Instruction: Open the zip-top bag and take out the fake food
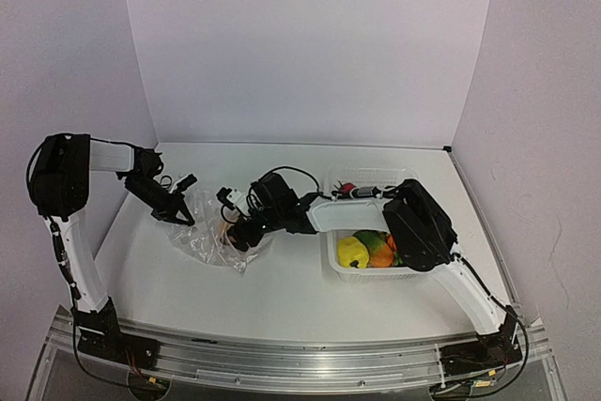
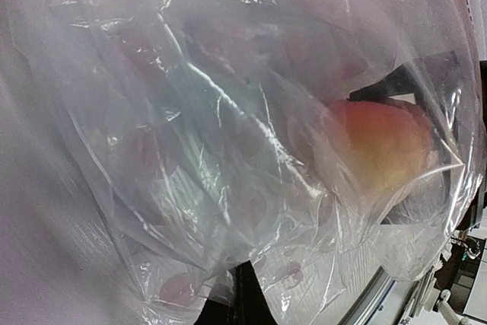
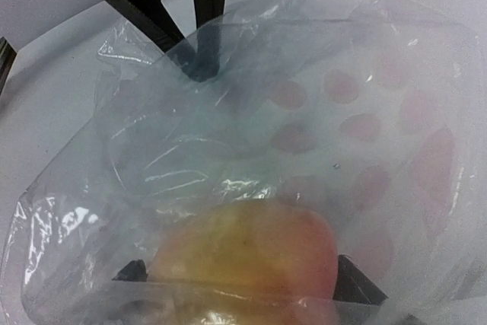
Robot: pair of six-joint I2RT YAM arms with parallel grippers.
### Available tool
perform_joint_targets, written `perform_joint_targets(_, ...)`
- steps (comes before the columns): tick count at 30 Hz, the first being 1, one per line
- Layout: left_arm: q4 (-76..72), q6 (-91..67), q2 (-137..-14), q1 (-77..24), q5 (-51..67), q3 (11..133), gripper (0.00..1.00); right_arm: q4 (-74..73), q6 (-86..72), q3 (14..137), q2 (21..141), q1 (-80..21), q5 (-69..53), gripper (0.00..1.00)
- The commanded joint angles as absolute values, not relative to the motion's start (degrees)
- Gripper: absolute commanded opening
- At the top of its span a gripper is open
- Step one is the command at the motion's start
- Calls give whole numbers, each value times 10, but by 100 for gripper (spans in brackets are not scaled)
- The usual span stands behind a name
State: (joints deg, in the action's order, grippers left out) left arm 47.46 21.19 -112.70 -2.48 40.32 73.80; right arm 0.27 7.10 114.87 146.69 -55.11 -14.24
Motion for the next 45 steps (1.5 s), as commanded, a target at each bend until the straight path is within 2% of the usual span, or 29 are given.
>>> perform_joint_targets(1, 475, 212, -1126, -27, 416, 752, 0, 23, 49, 1155, 1470, -559, -135, 56)
perform_joint_targets(3, 474, 200, -1125, -19, 421, 751, 0, 33, 49, 1129, 1445, -559, -125, 40)
perform_joint_targets(5, 469, 183, -1123, -6, 418, 750, 0, 39, 52, 1094, 1406, -559, -109, 31)
perform_joint_targets(11, 464, 159, -1099, 24, 387, 735, 0, 39, 49, 979, 1258, -545, -78, 26)
perform_joint_targets(17, 460, 139, -1088, 25, 384, 716, 0, 4, 48, 846, 1119, -512, -50, 25)
perform_joint_targets(21, 462, 106, -1082, 24, 410, 721, 0, -59, 45, 814, 1054, -495, 33, 25)
perform_joint_targets(25, 456, 63, -1069, 13, 424, 725, 0, -184, -17, 823, 1022, -459, 176, 24)
perform_joint_targets(29, 442, 6, -1048, 4, 437, 722, 0, -342, -89, 841, 1023, -419, 250, 26)
perform_joint_targets(36, 405, -30, -1038, -8, 432, 678, 0, -399, -128, 836, 1034, -403, 216, 43)
perform_joint_targets(45, 405, 53, -1064, -34, 396, 703, 0, -401, -126, 885, 1075, -403, 115, 50)
